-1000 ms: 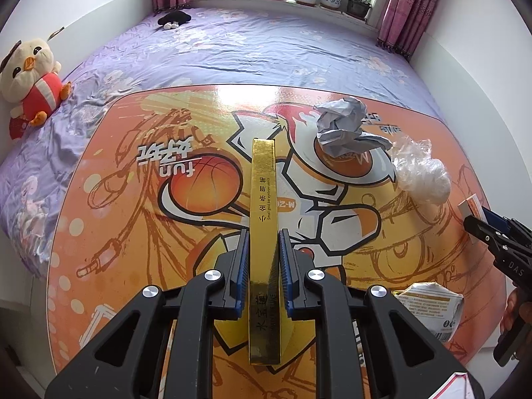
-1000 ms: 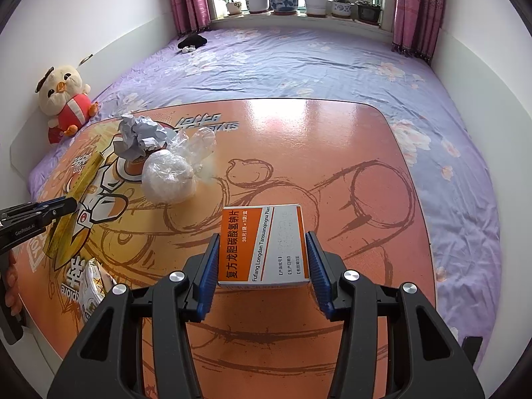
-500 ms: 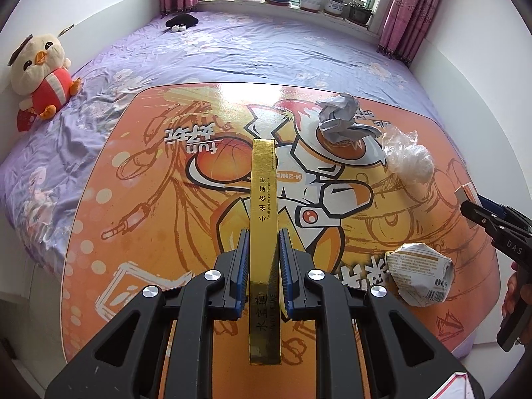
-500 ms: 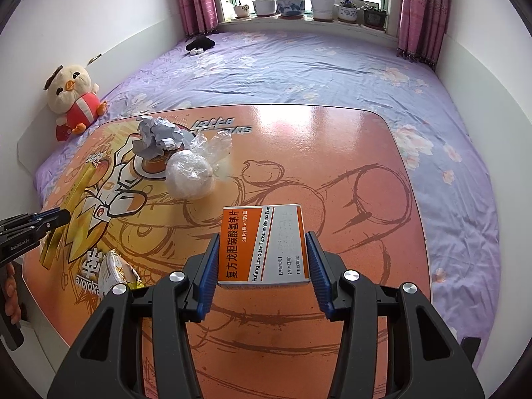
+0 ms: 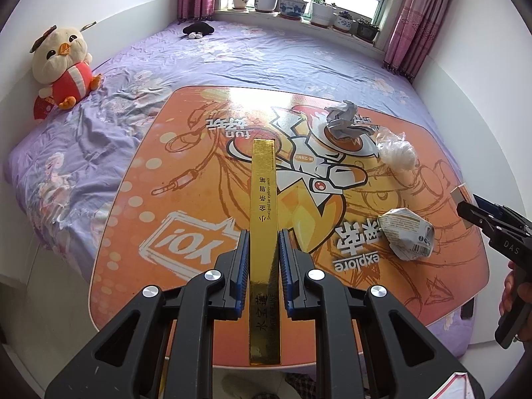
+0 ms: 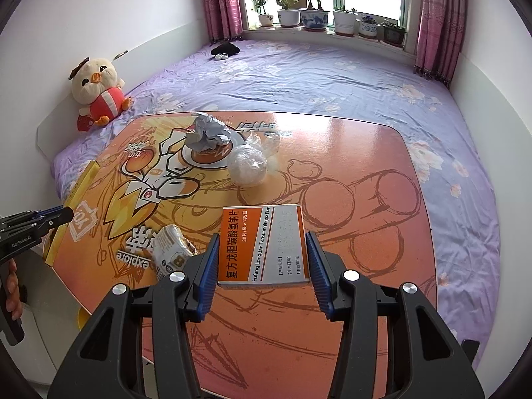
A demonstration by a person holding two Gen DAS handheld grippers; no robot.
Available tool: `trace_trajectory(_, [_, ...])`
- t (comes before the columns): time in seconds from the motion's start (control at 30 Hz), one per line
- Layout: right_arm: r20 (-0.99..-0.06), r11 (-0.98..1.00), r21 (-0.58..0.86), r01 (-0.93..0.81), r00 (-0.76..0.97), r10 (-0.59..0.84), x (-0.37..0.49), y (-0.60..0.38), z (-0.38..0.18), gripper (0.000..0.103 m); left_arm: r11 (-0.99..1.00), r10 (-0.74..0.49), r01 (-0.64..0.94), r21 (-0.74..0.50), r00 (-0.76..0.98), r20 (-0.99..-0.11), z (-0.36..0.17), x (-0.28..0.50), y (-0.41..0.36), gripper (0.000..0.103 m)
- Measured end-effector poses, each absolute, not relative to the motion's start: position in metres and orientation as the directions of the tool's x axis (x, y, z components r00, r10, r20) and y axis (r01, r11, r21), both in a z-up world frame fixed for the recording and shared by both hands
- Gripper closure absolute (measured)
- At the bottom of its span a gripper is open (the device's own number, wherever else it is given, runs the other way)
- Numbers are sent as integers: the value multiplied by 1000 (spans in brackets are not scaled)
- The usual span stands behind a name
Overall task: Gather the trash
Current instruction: 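Carry the yellow strip box and medicine box in both tools over the yellow bin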
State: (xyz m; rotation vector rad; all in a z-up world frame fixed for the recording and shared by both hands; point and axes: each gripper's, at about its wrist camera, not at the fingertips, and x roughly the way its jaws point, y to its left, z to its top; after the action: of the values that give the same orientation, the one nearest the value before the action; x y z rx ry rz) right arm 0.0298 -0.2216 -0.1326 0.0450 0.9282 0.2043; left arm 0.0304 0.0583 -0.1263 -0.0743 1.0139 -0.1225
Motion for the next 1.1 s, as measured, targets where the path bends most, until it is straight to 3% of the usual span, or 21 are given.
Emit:
trace_trajectory(0.47, [-772, 946, 130, -298, 568, 285, -14, -168, -112, 52, 990, -96, -33, -137, 554, -827, -114, -36, 112, 85])
trace_trajectory(1.1, [-739, 704, 153, -693, 393, 548, -87, 0, -92, 52, 957, 38, -259, -131, 557, -830, -108, -136, 219, 85])
